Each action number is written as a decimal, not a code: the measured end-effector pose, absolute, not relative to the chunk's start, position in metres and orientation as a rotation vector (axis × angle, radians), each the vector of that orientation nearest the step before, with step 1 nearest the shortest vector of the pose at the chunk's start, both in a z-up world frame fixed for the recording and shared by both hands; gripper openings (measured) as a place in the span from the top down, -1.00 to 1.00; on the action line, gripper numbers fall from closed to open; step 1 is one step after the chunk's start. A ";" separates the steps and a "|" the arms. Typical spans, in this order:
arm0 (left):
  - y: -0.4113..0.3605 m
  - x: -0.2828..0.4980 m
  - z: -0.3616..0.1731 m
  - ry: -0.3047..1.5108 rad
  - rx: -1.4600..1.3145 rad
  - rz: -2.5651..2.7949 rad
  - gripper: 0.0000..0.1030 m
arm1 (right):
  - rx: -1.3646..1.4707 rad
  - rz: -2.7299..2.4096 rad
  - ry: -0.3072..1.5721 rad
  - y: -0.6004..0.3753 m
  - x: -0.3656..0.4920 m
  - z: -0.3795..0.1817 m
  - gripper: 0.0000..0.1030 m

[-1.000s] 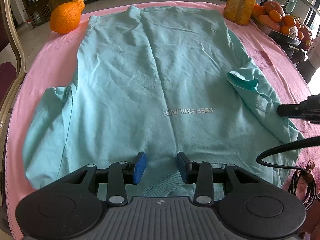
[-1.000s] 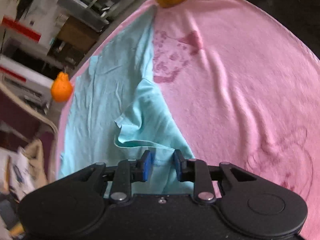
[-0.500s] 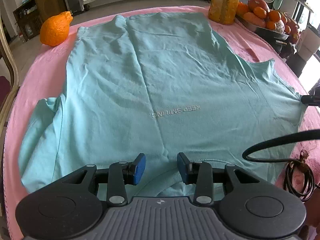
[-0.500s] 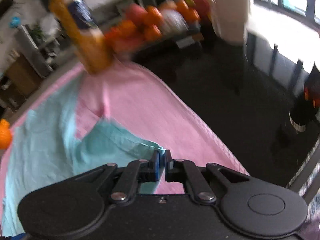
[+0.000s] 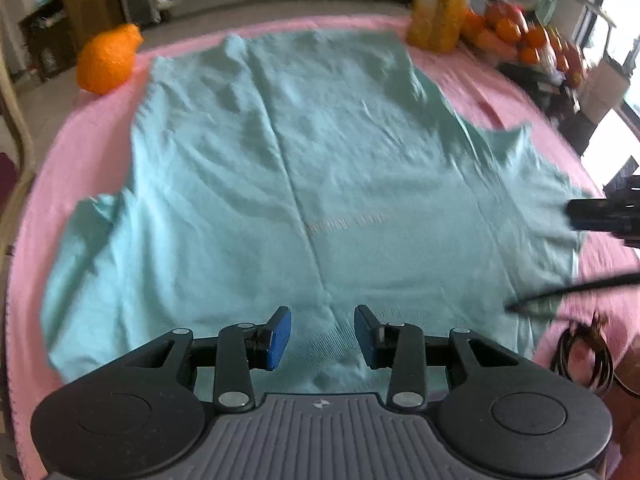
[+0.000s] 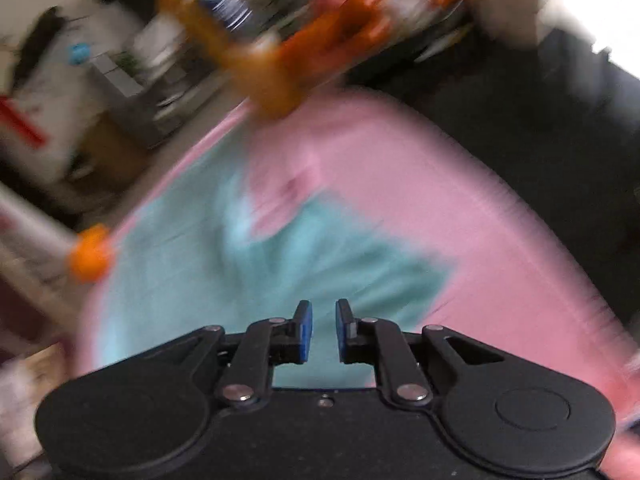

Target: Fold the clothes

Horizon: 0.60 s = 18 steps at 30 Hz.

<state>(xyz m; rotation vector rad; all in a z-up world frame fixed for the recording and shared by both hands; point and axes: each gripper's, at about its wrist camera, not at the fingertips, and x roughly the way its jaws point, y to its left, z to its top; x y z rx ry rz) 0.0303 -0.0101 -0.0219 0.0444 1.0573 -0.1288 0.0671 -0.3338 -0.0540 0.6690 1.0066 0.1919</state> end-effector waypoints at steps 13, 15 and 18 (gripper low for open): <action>0.100 -0.019 -0.003 1.052 -0.170 0.067 0.29 | 0.533 0.025 0.957 -0.327 0.057 -0.016 0.74; 0.136 -0.023 0.009 1.002 -0.272 0.135 0.28 | 0.529 0.128 0.881 -0.309 0.058 0.010 0.70; 0.181 -0.018 0.018 0.960 -0.375 0.225 0.26 | 0.457 0.273 0.770 -0.269 0.073 0.047 0.55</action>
